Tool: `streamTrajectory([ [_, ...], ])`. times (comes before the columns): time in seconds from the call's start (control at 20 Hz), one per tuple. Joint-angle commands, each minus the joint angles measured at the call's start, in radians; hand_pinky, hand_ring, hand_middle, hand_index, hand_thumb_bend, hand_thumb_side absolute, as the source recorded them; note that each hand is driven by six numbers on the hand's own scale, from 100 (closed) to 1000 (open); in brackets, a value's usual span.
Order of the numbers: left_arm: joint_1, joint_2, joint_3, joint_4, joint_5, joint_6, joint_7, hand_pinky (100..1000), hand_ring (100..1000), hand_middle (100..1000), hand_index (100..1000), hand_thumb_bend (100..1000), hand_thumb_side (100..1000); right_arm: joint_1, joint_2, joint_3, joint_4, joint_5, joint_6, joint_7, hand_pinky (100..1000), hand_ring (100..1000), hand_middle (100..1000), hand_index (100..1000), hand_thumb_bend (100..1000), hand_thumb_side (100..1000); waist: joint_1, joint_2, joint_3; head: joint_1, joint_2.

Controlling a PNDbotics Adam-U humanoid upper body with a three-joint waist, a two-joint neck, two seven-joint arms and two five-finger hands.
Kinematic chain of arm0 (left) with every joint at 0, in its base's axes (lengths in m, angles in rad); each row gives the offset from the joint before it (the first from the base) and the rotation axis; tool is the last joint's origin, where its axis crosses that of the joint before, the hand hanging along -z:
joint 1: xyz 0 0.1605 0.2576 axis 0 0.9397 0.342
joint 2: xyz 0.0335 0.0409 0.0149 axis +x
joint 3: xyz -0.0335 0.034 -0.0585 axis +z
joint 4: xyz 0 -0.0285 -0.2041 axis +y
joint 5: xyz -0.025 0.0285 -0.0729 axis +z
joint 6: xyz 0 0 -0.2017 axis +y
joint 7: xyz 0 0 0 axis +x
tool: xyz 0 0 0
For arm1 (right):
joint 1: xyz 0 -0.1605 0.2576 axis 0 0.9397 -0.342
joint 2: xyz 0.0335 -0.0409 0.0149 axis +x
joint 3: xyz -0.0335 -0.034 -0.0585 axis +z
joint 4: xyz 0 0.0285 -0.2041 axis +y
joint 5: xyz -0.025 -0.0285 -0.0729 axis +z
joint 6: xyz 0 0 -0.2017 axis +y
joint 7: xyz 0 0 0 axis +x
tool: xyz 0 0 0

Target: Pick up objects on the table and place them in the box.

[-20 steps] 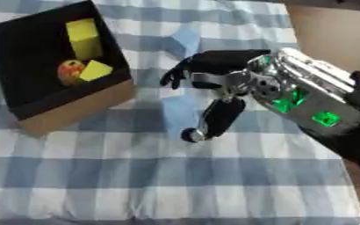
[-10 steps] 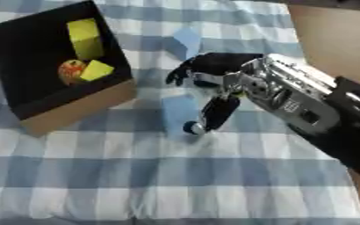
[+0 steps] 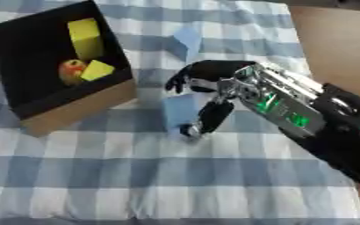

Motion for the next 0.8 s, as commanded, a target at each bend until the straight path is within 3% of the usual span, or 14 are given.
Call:
streamTrajectory([
  [0.05,-0.017,0.005,-0.001,-0.017,0.004,0.001,-0.005,749,868,770,806,474,678,-0.006,-0.008,-0.009,0.005,0.014,-0.007,-0.008,911,916,697,875,431,265,0.014,-0.009,0.001,-0.002,0.001],
  [0.15,-0.017,0.004,-0.002,-0.017,0.005,0.002,-0.007,749,868,771,806,473,679,-0.004,-0.002,-0.009,0.016,0.027,-0.012,-0.012,903,902,661,860,463,249,0.015,-0.009,0.001,-0.002,0.001],
  [0.3,-0.019,0.003,-0.002,-0.017,0.006,0.001,-0.007,749,868,771,806,472,678,-0.001,0.009,-0.011,0.041,0.043,-0.018,-0.023,869,848,557,778,434,254,0.015,-0.009,0.001,-0.003,0.000],
  [0.45,-0.020,0.002,-0.004,-0.017,0.007,0.002,-0.009,749,868,770,806,472,678,0.002,0.017,-0.011,0.066,0.043,-0.021,-0.040,851,810,517,740,422,255,0.015,-0.008,0.002,-0.003,0.000],
  [0.65,-0.021,0.001,-0.004,-0.017,0.008,0.001,-0.010,749,868,770,806,471,678,0.007,0.024,-0.014,0.081,0.021,-0.019,-0.068,830,762,467,683,333,221,0.015,-0.008,0.003,-0.002,0.001],
  [0.8,-0.022,0.001,-0.004,-0.017,0.008,0.002,-0.011,749,869,771,806,471,678,0.012,0.020,-0.018,0.065,-0.019,-0.006,-0.088,815,734,450,666,209,152,0.015,-0.009,0.002,-0.002,0.003],
])
